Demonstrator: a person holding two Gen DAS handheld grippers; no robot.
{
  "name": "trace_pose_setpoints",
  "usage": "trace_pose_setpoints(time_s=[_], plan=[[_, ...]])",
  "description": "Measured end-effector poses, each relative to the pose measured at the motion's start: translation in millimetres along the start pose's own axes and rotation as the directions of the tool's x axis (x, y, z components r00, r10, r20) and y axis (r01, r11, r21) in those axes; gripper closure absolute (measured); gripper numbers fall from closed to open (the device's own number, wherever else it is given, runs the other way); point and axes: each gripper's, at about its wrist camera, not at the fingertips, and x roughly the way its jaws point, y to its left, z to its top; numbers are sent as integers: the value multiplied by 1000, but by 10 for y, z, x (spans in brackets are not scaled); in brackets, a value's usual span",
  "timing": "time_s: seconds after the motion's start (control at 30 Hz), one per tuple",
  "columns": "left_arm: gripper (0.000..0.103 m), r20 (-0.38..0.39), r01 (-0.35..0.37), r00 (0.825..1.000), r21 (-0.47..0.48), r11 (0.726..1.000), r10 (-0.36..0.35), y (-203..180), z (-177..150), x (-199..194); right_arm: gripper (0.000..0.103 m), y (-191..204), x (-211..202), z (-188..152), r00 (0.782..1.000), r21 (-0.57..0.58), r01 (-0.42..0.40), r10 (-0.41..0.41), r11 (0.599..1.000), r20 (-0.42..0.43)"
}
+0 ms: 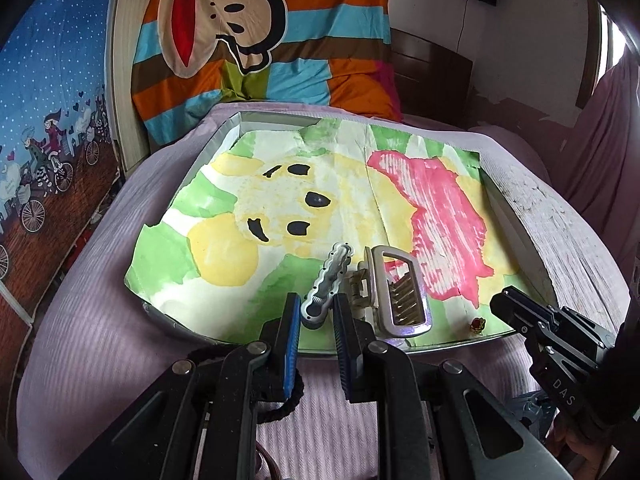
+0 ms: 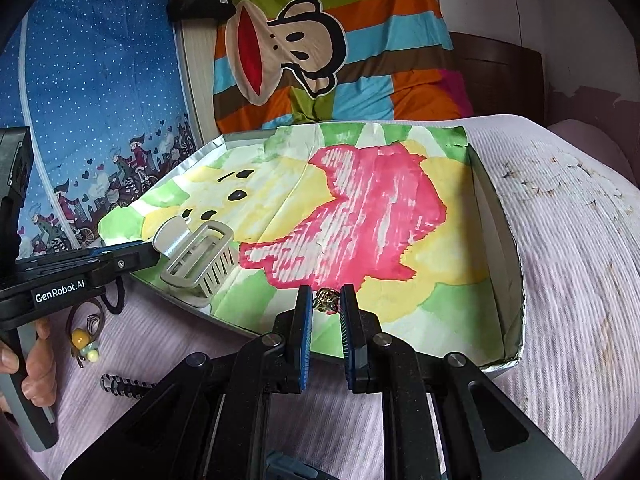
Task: Organize jewelry
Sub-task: 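Carry the white clip and gold charm into the tray and open both tools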
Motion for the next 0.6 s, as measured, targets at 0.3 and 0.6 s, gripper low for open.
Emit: trace_pose_setpoints(time_s=[0.3, 0.6], plan=[[68, 44, 10, 999, 17, 1000, -10, -30, -54, -77, 84, -34, -24, -9, 1000, 18, 2, -2, 1000, 10], [28, 170, -3, 985, 17, 1000, 0, -7, -181, -368, 47, -12, -347, -43, 990, 29, 8, -12, 1000, 142]])
